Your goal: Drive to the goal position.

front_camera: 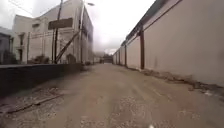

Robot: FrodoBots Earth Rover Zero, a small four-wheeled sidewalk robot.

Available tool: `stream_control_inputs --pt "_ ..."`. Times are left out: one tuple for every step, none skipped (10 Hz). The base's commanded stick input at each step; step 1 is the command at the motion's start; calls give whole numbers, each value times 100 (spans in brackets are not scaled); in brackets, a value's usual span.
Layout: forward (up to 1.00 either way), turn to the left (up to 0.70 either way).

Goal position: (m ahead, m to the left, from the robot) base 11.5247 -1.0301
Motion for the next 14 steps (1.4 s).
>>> stream_control_inputs --pt "70 0" --pt "70 0" --pt "70 0" --pt "70 0" --pt "70 0" --pt "70 0" --pt "70 0" --pt "70 0" --pt "70 0" --pt "70 0" --pt "70 0" --pt "70 0" --pt "70 0" --pt "70 0"
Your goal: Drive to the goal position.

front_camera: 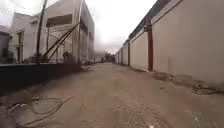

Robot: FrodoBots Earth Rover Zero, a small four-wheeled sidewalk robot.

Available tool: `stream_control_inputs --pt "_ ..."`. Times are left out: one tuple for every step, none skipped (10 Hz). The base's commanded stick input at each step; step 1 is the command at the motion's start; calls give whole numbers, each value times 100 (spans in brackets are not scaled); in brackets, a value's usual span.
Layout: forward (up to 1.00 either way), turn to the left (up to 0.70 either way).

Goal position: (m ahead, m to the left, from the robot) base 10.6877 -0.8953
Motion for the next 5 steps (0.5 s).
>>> stream_control_inputs --pt "70 0" --pt "70 0" --pt "70 0" --pt "70 0" --pt "70 0"
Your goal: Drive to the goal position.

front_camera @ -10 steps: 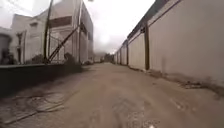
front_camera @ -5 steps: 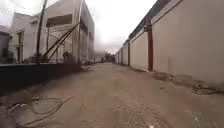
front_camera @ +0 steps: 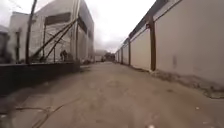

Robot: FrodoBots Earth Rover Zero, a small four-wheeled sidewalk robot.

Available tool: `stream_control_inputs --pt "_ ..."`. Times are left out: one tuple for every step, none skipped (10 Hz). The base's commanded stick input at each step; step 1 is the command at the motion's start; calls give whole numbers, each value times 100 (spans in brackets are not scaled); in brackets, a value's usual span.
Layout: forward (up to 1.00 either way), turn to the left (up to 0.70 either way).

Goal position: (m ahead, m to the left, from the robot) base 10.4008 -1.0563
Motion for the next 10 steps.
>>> stream_control_inputs --pt "70 0" --pt "70 0" --pt "70 0" --pt "70 0" --pt "70 0" --pt "70 0" --pt "70 0" --pt "70 0" --pt "70 0" --pt "70 0"
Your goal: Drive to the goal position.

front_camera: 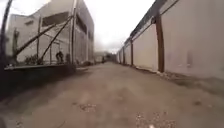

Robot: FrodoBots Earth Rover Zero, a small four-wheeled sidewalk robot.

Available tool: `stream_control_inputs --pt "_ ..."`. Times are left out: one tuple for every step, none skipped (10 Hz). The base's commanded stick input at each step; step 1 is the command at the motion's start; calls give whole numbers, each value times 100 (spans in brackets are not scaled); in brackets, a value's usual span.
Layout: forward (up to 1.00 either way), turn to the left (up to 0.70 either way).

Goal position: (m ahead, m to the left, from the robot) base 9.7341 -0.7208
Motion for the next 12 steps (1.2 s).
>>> stream_control_inputs --pt "70 0" --pt "70 0" --pt "70 0" --pt "70 0" --pt "70 0" --pt "70 0" --pt "70 0" --pt "70 0" --pt "70 0" --pt "70 0" --pt "70 0" --pt "70 0"
